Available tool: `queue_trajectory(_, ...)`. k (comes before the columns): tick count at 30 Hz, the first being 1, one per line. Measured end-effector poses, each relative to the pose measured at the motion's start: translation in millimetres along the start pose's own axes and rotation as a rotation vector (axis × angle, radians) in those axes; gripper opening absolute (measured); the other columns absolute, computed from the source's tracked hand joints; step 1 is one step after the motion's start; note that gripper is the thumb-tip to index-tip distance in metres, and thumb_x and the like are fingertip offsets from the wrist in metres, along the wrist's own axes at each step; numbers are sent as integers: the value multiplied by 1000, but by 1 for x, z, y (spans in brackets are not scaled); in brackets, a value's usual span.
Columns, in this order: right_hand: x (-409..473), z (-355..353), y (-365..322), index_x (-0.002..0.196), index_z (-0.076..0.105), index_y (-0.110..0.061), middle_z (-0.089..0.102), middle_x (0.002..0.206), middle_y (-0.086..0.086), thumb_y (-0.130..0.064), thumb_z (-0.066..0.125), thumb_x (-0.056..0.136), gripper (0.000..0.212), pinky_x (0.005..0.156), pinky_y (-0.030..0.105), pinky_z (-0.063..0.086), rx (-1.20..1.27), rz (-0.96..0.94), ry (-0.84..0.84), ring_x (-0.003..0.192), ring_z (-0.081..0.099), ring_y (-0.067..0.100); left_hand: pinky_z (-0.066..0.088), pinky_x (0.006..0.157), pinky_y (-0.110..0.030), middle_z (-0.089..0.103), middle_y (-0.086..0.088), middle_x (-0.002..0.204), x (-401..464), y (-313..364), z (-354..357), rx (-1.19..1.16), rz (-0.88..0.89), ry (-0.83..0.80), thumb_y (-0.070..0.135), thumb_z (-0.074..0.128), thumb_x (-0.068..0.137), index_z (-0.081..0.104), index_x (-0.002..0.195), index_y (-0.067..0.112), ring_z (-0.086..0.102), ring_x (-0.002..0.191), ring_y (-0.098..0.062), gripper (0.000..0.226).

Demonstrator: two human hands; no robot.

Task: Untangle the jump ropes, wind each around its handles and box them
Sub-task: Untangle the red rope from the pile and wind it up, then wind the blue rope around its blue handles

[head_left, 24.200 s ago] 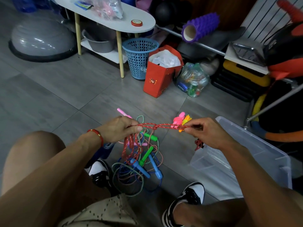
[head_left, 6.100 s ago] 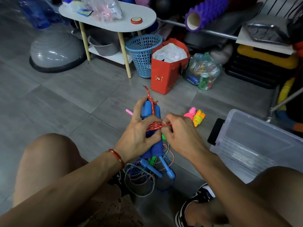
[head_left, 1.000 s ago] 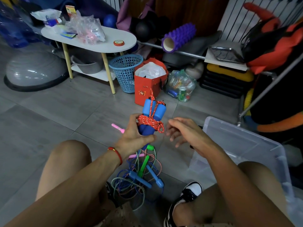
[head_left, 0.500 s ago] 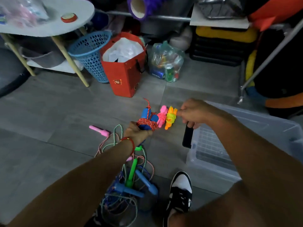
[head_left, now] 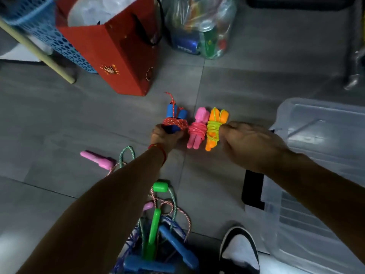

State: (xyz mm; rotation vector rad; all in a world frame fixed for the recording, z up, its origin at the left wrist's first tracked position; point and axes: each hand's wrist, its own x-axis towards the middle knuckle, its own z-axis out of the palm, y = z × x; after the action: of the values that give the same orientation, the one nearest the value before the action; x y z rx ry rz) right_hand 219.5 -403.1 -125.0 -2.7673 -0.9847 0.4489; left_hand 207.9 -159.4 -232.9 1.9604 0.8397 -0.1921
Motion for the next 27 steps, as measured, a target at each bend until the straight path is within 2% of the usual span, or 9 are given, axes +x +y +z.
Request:
queue_trajectory(2,0,4,-2,101,55,-19,61,98,4,-27,53,91,13,70,41,48,-23,-24,72,89,64,35,49,70,-28,68,-5,93,8,4,4,-3,-17,-5,12,82,78,72,111,3,62,85,-17,36)
queue_trajectory(4,0,4,-1,98,55,-17,60,94,5,-26,53,89,13,67,40,48,-12,-28,115,83,63,36,46,74,-23,67,-9,100,13,3,7,72,12,-30,6,77,83,68,117,1,62,92,-19,36)
queue_trajectory(7,-1,2,-1,97,54,-16,60,92,6,-29,49,89,15,65,40,47,-9,-40,131,81,63,37,46,82,-21,70,-11,112,11,0,11,173,12,-85,12,79,83,67,121,5,64,101,-20,40)
queue_trajectory(9,0,3,-1,96,54,-16,60,92,6,-30,49,90,16,64,41,48,-20,-35,113,81,64,37,50,92,-30,69,-12,116,7,5,7,179,-23,-125,18,81,81,65,122,6,64,108,-26,45)
queue_trajectory(13,-4,-1,-7,89,59,-14,62,82,8,-22,56,84,10,59,39,50,-167,-90,86,72,65,35,48,100,-39,64,-13,123,-10,14,-20,402,-41,-158,54,70,60,57,130,6,60,117,-32,86)
queue_trajectory(17,-13,-18,-34,76,66,-13,62,66,5,-19,48,73,20,45,27,45,-309,-292,3,50,61,27,41,103,-33,54,-18,137,-60,35,-73,595,68,-188,40,63,85,48,142,10,51,128,-36,67)
queue_trajectory(20,-14,-53,-70,99,68,-7,68,96,12,-20,60,88,18,69,33,50,-326,-390,-314,85,69,31,41,105,-32,47,-17,144,-110,37,-121,670,140,-257,29,66,90,45,146,16,47,131,-33,61)
queue_trajectory(22,-11,-75,-100,114,65,-10,66,113,14,-25,53,97,26,86,35,49,-269,-233,-441,104,64,35,42,101,-28,53,-14,138,-149,37,-154,736,197,-326,29,66,90,52,139,18,52,126,-29,52)
queue_trajectory(27,-21,-106,-180,116,65,-9,64,114,17,-21,51,98,26,83,33,45,-232,-157,-500,108,62,38,43,96,-26,58,-8,130,-255,37,-240,847,313,-553,27,60,95,60,128,15,57,118,-24,35)
